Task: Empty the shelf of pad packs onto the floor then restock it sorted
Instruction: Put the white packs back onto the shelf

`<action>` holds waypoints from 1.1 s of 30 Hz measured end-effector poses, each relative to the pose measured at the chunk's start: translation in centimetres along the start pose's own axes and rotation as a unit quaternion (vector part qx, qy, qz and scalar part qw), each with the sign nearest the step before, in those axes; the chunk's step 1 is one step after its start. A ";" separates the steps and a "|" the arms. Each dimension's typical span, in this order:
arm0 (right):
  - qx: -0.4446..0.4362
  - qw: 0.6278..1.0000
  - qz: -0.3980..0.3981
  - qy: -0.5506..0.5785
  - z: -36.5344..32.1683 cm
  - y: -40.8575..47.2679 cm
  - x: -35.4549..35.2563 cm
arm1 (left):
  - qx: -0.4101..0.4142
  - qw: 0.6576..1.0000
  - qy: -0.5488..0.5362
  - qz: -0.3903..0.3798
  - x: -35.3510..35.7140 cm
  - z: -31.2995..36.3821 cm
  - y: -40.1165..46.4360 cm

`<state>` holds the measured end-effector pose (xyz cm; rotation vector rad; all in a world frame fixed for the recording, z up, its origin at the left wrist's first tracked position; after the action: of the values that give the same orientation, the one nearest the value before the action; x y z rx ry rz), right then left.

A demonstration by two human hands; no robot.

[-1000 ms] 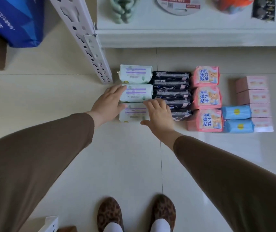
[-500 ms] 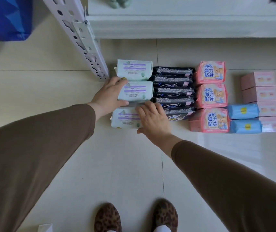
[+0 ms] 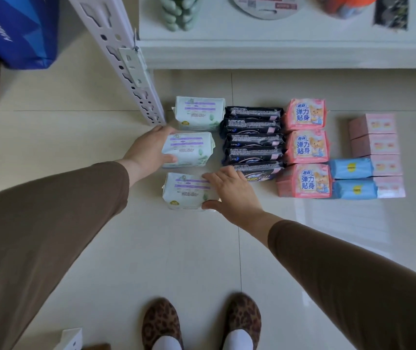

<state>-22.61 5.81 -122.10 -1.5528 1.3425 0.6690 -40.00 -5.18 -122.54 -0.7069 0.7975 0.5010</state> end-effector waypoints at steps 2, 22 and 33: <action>0.006 1.000 -0.005 0.015 -0.5 -1.3 -1.8 | -0.012 1.000 -0.010 -0.003 -1.7 0.3 -1.8; 0.007 0.998 0.020 0.051 -15.4 -18.3 -52.2 | -0.017 0.998 -0.011 0.062 -42.5 24.1 -26.2; -0.050 0.992 0.107 0.055 -27.0 -30.8 -81.2 | 0.041 0.988 -0.005 0.151 -67.7 41.6 -41.1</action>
<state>-18.10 15.65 -31.81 -1.5560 1.5949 0.8031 -35.08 -11.78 -33.42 -0.5094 0.9156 0.7396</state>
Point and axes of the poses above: each hand's wrist, its own y-axis towards the middle knuckle, its own x-axis out of the palm, z = x × y, the point moved 8 cm from there along y, towards the middle knuckle, and after that the axes turned 2 degrees about y, right-handed, at the moved point
